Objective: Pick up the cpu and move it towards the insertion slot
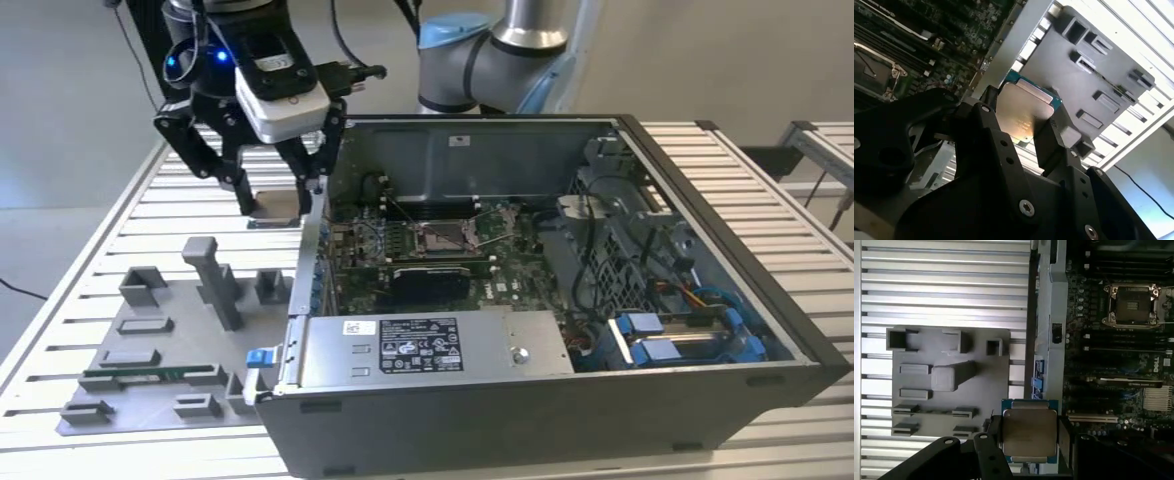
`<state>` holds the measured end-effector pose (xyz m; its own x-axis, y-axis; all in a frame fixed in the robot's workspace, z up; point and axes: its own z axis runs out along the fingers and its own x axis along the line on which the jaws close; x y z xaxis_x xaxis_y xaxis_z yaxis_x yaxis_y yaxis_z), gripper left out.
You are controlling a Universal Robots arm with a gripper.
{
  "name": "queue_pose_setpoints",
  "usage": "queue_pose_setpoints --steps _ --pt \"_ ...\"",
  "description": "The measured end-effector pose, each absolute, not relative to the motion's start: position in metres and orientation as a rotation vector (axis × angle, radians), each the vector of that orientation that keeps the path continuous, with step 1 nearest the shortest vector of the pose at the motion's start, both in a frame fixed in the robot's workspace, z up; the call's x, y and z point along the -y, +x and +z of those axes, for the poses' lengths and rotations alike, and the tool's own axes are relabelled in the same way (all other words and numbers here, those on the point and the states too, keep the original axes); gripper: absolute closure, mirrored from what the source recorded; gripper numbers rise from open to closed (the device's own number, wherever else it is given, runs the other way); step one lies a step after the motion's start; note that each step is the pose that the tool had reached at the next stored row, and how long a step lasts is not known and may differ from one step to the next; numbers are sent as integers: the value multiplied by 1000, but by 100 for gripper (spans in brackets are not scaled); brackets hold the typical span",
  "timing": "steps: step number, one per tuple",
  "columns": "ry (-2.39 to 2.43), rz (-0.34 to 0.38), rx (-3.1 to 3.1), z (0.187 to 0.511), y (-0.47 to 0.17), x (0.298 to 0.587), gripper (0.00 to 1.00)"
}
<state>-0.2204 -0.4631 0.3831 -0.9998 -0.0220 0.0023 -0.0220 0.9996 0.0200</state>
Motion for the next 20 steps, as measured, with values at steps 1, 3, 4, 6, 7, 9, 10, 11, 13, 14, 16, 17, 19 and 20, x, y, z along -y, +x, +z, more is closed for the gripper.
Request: queue_pose_setpoints --steps 1,3,4,6,7,9,10,11,13,14,16,17,19,20 --pt "34 -31 3139 383 -216 463 100" --pt "34 -31 3139 383 -206 463 100" --pt "34 -31 3139 383 -202 463 100" --pt "34 -31 3139 383 -193 463 100" --pt "34 -31 3139 383 -188 463 100" --pt "34 -31 3139 382 -179 463 100" --pt "34 -31 3139 382 -174 463 100" --pt "34 -31 3139 382 -170 463 100" --pt "34 -31 3139 382 -161 463 100" --pt "34 -31 3139 382 -156 463 100" --pt "35 -31 3139 382 -147 463 100" --pt "34 -31 3139 382 -143 463 100" --pt "34 -31 3139 382 -133 463 100" --pt "35 -31 3139 382 -129 463 100"
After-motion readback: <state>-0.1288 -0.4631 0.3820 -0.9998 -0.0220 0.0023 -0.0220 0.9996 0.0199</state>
